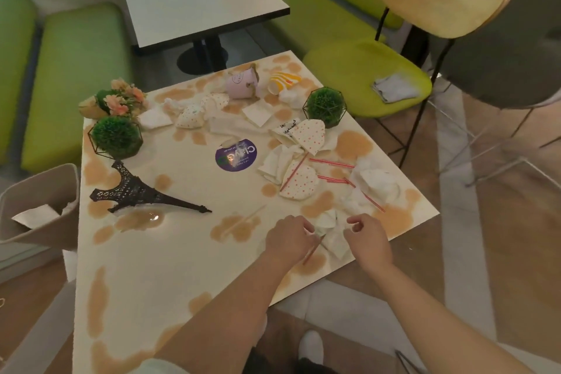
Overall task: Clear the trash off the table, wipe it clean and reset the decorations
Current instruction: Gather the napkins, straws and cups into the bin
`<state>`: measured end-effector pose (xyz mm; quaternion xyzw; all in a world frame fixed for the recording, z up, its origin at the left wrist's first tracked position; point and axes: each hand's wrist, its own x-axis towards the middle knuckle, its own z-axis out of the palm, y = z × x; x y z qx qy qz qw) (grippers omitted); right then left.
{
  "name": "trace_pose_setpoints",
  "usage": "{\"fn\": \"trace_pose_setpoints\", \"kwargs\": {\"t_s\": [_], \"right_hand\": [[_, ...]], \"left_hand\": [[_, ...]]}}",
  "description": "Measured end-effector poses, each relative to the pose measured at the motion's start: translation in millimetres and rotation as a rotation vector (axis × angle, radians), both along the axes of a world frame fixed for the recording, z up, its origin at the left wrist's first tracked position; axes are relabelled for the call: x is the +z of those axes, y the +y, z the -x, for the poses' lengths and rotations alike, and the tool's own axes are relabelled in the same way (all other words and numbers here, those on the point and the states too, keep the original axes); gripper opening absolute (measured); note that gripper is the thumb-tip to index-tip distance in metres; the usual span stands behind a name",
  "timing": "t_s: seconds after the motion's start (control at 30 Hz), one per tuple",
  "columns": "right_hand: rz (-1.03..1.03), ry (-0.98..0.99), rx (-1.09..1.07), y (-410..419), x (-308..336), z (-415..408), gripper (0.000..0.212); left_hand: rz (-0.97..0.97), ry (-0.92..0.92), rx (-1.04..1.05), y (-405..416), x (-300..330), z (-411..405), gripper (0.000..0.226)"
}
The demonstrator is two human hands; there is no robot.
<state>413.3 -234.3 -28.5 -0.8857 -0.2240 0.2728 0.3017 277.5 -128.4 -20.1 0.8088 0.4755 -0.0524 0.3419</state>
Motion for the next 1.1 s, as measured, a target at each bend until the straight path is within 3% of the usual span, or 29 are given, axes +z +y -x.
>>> {"fn": "trace_pose_setpoints", "kwargs": {"t_s": [0.2, 0.43, 0.83, 1.0, 1.1], "right_hand": [[0.135, -0.122, 0.043, -7, -5, -6, 0.050], [0.300, -0.239, 0.222, -5, -8, -14, 0.080], [0.250, -0.169, 0.194, 6, -6, -14, 0.072], [0.228, -0.141, 0.196, 15, 4, -8, 0.046], [0.103, -0.054, 0.151, 33, 15, 1, 0.033]], "left_hand": [[-0.188, 0.164, -0.167, -3, -11, -14, 0.032], [-0.164, 0.196, -0.237, 0, -19, -19, 0.028], [0.040, 0.018, -0.016, 25, -11, -2, 0.009], [0.097, -0.126, 0.126, 32, -7, 12, 0.004], [0.140, -0.200, 0.237, 40, -2, 21, 0.002]]}}
